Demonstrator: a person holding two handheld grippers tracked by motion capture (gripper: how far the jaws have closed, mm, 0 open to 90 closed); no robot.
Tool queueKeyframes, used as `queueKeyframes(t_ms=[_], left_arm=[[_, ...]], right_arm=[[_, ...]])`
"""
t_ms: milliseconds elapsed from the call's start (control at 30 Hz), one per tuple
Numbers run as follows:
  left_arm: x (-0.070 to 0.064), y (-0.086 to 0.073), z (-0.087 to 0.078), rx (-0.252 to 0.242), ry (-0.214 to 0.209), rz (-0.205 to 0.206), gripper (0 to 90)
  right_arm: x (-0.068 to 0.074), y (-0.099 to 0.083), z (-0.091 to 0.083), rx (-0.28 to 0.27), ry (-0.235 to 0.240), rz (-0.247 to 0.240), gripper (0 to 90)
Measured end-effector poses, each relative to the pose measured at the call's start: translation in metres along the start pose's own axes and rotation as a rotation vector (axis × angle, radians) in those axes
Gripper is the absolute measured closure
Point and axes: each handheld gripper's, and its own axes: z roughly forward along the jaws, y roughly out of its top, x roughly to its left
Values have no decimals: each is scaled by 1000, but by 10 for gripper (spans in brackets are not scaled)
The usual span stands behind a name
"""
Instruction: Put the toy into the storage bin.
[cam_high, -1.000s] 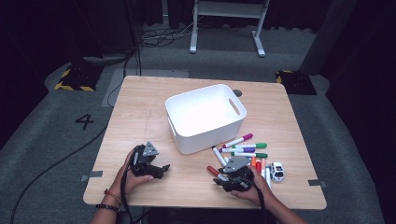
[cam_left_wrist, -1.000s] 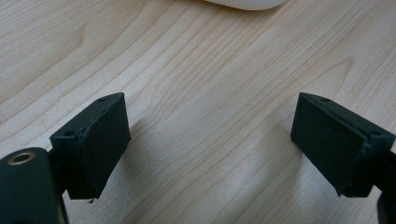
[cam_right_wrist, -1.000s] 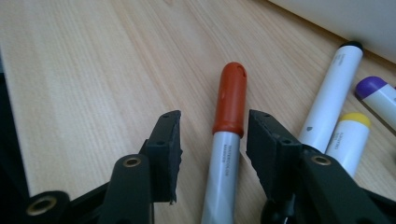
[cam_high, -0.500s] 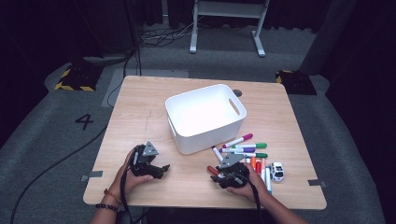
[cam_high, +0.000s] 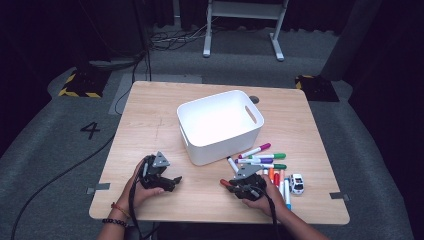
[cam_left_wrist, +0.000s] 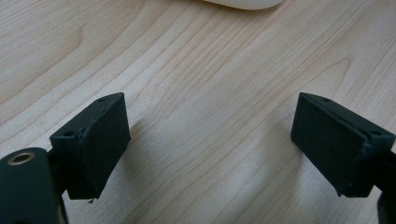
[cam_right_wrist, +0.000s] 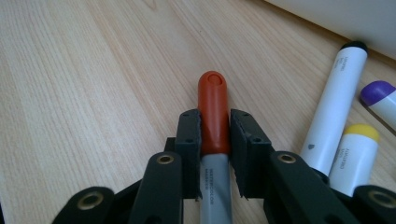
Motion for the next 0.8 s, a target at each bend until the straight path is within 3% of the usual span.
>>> queueKeyframes(t_ms=[133, 167, 200, 233, 300, 367, 433, 800], left_arm=[[0, 0, 0, 0, 0, 1, 118], [0, 0, 0, 0, -2, 0, 117], [0, 0, 0, 1, -3, -1, 117], [0, 0, 0, 0, -6, 1, 117], [0, 0, 0, 0, -6, 1, 116], [0, 0, 0, 1, -6, 1, 116], [0, 0, 0, 1, -5, 2, 116], [0, 0, 0, 0, -6, 1, 116]], right_arm=[[-1, -1, 0, -9, 8, -2, 745], [1, -2, -1, -24, 38, 28, 745], [-1, -3, -2, -18, 31, 1, 745], [1, -2, -3, -37, 42, 26, 745], [0, -2, -8, -60, 45, 5, 745], [1, -1, -11, -79, 45, 18, 745], [1, 1, -23, -126, 52, 14, 745], [-14, 14, -70, -257, 54, -13, 745]])
